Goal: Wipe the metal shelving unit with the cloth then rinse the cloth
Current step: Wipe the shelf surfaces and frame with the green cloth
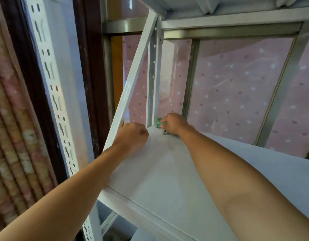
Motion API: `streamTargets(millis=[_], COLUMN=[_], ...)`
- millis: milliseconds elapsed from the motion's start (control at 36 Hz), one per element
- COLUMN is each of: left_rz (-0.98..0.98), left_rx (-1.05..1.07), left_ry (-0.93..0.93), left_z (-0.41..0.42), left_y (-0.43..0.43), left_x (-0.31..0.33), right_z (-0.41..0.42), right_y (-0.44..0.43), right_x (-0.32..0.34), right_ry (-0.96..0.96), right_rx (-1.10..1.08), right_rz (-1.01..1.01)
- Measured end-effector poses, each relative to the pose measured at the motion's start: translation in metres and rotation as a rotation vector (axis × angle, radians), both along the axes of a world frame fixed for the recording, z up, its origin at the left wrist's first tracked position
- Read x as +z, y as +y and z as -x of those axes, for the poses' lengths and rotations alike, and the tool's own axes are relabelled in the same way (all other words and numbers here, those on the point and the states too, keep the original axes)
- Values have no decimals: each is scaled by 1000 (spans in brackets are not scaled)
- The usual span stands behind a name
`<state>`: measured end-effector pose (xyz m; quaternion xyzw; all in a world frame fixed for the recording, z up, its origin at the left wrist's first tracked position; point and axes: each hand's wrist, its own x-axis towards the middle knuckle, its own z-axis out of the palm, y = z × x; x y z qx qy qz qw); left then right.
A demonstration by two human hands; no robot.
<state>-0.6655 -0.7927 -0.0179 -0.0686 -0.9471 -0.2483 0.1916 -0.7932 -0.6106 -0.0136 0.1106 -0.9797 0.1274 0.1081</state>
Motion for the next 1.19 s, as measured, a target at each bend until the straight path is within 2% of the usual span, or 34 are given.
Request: streamTargets(millis=[83,167,361,611,889,1028,1194], left_rz=[-89,-97,253,516,751,822,797], left_rx=[-42,-89,-68,-143,-215,-227,-266], left_ry=[-39,-87,-228,-139,-93,-72,-80], left_z=[14,24,31,-10,-81,-105,-108], left_y=[12,23,18,-31,-70,-85,-92], left_x=[6,14,10,13,26,24,14], right_z=[-9,-26,-73,-156,-243,-272,-290], right_y=[-3,-14,-42,-66,-115,-130,-128], right_x=[1,4,2,8,14,12,13], right_ry=[-17,-45,-17,-65,-54,-41,-26], right_rx=[22,43,122,71,23,30,32], right_rz=[-37,-42,-91,104,76,73,70])
